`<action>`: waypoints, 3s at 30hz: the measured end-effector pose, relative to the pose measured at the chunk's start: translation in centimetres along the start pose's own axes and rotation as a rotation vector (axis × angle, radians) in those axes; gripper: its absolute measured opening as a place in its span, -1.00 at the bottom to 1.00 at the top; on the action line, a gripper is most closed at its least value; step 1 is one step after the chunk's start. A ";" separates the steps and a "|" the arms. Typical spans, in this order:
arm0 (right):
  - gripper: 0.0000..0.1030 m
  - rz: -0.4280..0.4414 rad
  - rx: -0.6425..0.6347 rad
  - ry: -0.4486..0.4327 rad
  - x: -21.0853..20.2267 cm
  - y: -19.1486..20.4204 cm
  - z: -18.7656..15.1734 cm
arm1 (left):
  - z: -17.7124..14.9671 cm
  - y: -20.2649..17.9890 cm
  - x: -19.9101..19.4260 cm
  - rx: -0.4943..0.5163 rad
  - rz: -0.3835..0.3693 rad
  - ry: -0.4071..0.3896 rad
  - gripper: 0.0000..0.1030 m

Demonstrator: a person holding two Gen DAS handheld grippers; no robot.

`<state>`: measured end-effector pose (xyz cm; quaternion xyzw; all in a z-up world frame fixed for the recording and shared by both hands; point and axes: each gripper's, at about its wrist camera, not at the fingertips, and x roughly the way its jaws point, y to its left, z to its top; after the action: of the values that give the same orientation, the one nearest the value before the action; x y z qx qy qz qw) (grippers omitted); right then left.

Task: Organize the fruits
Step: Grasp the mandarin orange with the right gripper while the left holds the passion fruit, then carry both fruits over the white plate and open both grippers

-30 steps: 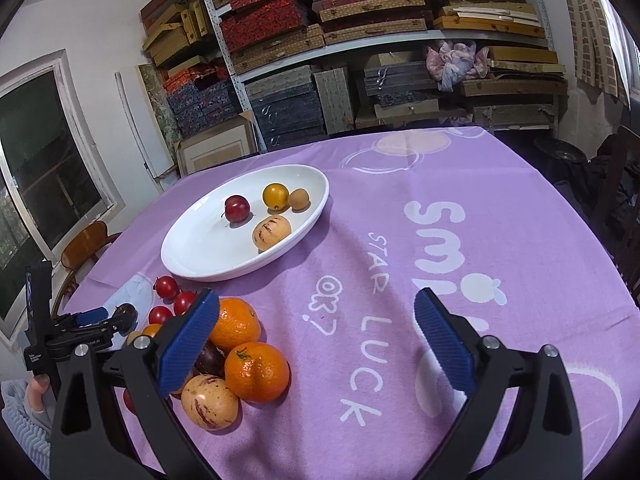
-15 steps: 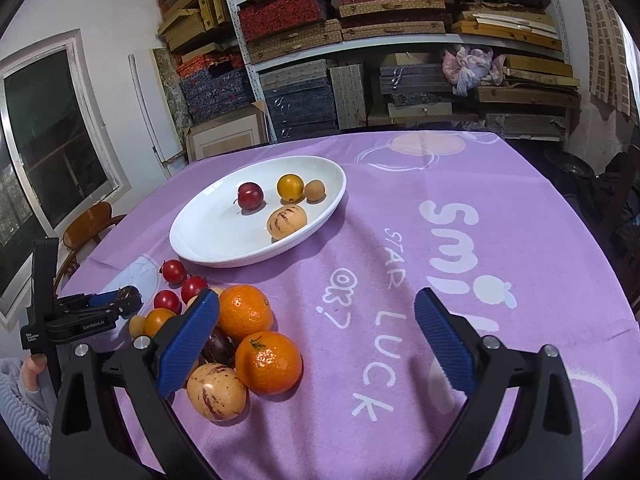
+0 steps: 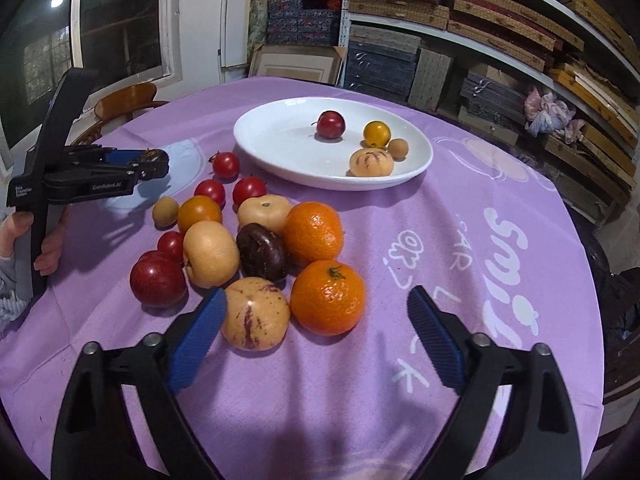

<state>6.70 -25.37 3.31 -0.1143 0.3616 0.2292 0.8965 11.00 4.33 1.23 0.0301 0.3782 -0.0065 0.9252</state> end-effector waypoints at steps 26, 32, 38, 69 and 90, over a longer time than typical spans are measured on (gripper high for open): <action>-0.10 0.051 0.212 0.062 2.6 -3.1 -0.5 | -0.1 -0.2 1.3 0.005 -0.056 0.073 -0.15; -0.10 0.047 0.213 0.060 2.8 -3.0 -0.5 | -0.2 0.3 1.8 -0.015 -0.066 0.098 -0.14; -0.10 0.041 0.211 0.068 2.8 -2.6 -0.6 | -0.8 -0.3 1.2 0.050 -0.044 0.110 -0.14; -0.12 -0.016 0.272 -0.015 8.4 -6.4 14.2 | 11.3 -7.0 8.1 0.018 -0.076 0.071 -0.15; 0.90 -0.043 0.401 -0.237 -3.0 -6.3 3.5 | 3.7 -1.4 -2.1 -0.046 -0.015 -0.004 0.29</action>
<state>9.93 -30.52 8.16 0.0861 0.2898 0.1454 0.9421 12.01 2.69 5.26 0.0060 0.3768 -0.0045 0.9263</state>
